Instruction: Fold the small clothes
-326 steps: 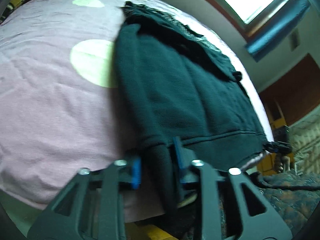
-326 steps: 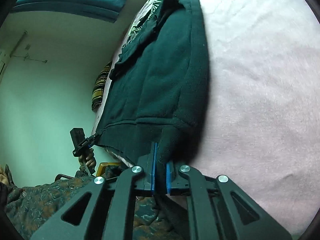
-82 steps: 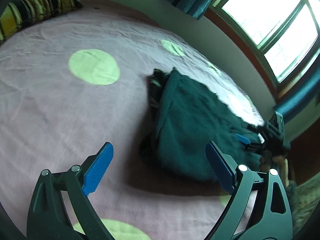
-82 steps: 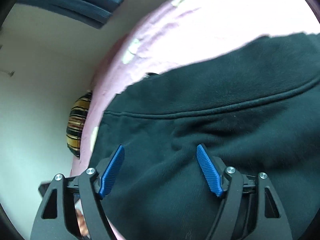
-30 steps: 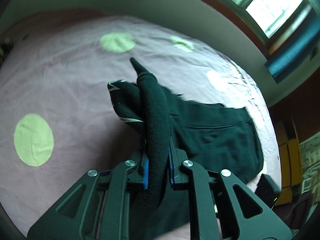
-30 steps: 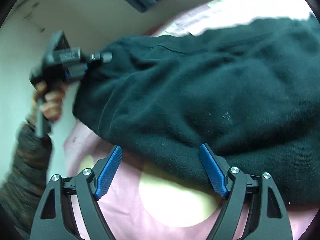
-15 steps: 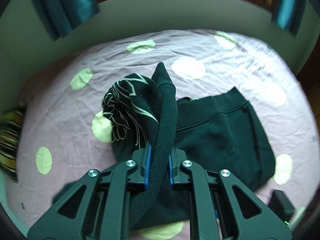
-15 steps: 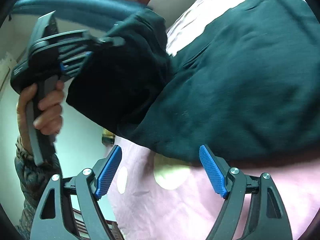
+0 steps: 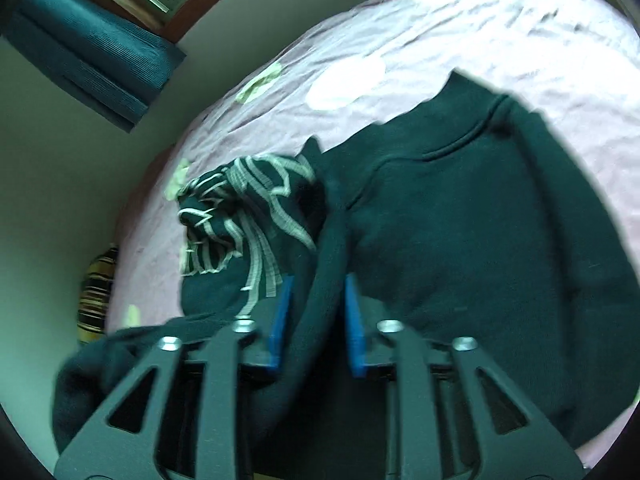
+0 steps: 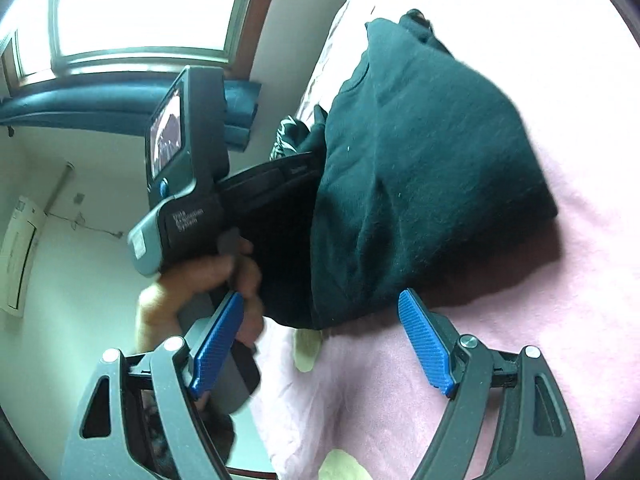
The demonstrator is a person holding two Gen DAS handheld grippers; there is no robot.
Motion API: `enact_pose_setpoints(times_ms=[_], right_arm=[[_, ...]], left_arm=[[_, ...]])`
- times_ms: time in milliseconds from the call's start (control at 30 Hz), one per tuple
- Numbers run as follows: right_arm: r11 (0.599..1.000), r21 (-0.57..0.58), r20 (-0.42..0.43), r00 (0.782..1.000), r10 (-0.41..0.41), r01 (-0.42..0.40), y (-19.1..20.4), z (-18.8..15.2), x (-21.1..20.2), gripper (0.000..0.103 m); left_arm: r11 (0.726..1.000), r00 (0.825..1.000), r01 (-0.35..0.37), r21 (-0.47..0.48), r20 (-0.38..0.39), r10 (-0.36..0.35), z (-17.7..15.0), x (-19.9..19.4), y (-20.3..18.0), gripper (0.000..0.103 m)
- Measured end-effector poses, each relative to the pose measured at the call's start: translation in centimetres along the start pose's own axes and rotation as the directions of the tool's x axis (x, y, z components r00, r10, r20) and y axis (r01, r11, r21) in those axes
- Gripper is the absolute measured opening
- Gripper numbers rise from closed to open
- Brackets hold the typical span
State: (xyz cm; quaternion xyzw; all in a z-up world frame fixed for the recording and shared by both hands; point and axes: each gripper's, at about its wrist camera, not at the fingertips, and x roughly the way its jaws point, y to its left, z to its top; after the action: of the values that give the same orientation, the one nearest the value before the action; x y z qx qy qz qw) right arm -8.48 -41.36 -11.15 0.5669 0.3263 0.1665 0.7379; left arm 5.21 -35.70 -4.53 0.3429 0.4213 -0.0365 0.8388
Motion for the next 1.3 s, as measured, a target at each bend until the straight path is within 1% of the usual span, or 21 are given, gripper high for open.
enact_pose_setpoints(times_ms=[67,100,133,200,267,300,367,400,500,567,633,733,800,867,900,933,967,1033,1100,1200,1300], right_arm=[[1.0,0.013,0.013,1.0,0.012,-0.012,-0.1,0.6,-0.5,0.079],[1.0,0.019,0.013,1.0,0.018,-0.019,0.3,0.4,1.4,0.079],[1.0,0.022,0.012,1.0,0.021,-0.021,0.1,0.4,1.7,0.079],[1.0,0.02,0.012,1.0,0.022,-0.023,0.1,0.1,1.8,0.079],[0.999,0.022,0.008,1.0,0.024,-0.024,0.1,0.1,1.5,0.079],[0.999,0.017,0.001,1.0,0.027,-0.027,0.4,-0.1,1.7,0.079],[0.999,-0.002,-0.008,0.999,0.037,-0.037,0.7,-0.1,1.2,0.079],[0.999,-0.016,-0.018,0.999,0.042,-0.042,1.3,-0.2,1.3,0.079],[0.997,-0.023,-0.038,0.996,0.079,-0.08,2.8,0.3,2.2,0.079],[0.994,-0.011,-0.065,0.992,0.111,-0.112,3.8,0.9,2.8,0.079],[0.991,-0.009,-0.085,0.988,0.129,-0.131,4.9,2.1,4.1,0.079],[0.992,0.006,-0.094,0.987,0.129,-0.129,6.4,4.1,6.4,0.079],[0.994,0.033,-0.104,0.989,0.11,-0.107,6.9,5.8,8.3,0.079],[0.995,0.053,-0.12,0.989,0.087,-0.081,7.1,7.3,10.8,0.079],[0.997,0.062,-0.134,0.989,0.057,-0.049,7.2,8.1,12.4,0.079],[0.997,0.069,-0.145,0.989,0.031,-0.021,7.1,8.9,13.9,0.079],[0.997,0.075,-0.154,0.988,0.014,-0.003,7.0,9.4,14.7,0.079],[0.995,0.095,-0.17,0.985,-0.01,0.027,6.9,10.7,16.8,0.079],[0.994,0.1,-0.159,0.987,-0.025,0.042,7.0,11.9,18.0,0.079],[0.991,0.095,-0.17,0.982,-0.079,0.096,6.8,13.4,19.9,0.079],[0.986,0.073,-0.198,0.971,-0.132,0.149,6.4,14.2,21.7,0.079]], left_arm=[[0.999,0.998,0.032,-0.02,0.046,-0.031,0.1,-1.6,-0.2,0.049],[0.997,0.995,0.069,-0.019,0.073,-0.068,0.2,-2.5,-0.3,0.049],[0.992,0.985,0.129,-0.016,0.117,-0.126,0.2,-4.1,-0.2,0.049],[0.986,0.971,0.166,-0.01,0.178,-0.161,0.0,-6.4,0.4,0.051],[0.97,0.94,0.241,-0.002,0.247,-0.233,-0.8,-9.4,1.7,0.058],[0.965,0.926,0.263,-0.001,0.28,-0.253,-1.5,-10.8,2.5,0.061],[0.951,0.889,0.309,-0.002,0.357,-0.288,-3.5,-13.5,5.0,0.07],[0.947,0.87,0.321,-0.01,0.399,-0.29,-5.0,-14.6,7.0,0.072],[0.948,0.85,0.314,-0.057,0.461,-0.255,-8.5,-15.5,11.4,0.077],[0.945,0.851,0.308,-0.114,0.478,-0.219,-11.2,-14.6,15.3,0.082],[0.929,0.854,0.323,-0.18,0.478,-0.205,-13.8,-12.7,18.6,0.083],[0.896,0.868,0.351,-0.271,0.454,-0.202,-17.4,-8.6,22.1,0.083],[0.871,0.874,0.385,-0.306,0.424,-0.238,-19.1,-5.6,23.2,0.083],[0.844,0.864,0.432,-0.318,0.414,-0.287,-19.7,-3.4,23.5,0.083],[0.84,0.862,0.438,-0.321,0.413,-0.292,-19.9,-2.9,23.5,0.083],[0.835,0.855,0.45,-0.316,0.422,-0.301,-19.7,-2.1,23.4,0.083],[0.836,0.847,0.455,-0.305,0.437,-0.302,-19.5,-1.6,23.3,0.084],[0.852,0.845,0.44,-0.285,0.452,-0.285,-18.9,-1.0,23.0,0.084],[0.862,0.834,0.437,-0.256,0.473,-0.282,-18.5,-0.8,22.8,0.088],[0.891,0.826,0.4,-0.214,0.506,-0.249,-17.5,-0.8,22.3,0.089],[0.929,0.805,0.342,-0.145,0.556,-0.209,-16.5,-1.9,21.2,0.089]])
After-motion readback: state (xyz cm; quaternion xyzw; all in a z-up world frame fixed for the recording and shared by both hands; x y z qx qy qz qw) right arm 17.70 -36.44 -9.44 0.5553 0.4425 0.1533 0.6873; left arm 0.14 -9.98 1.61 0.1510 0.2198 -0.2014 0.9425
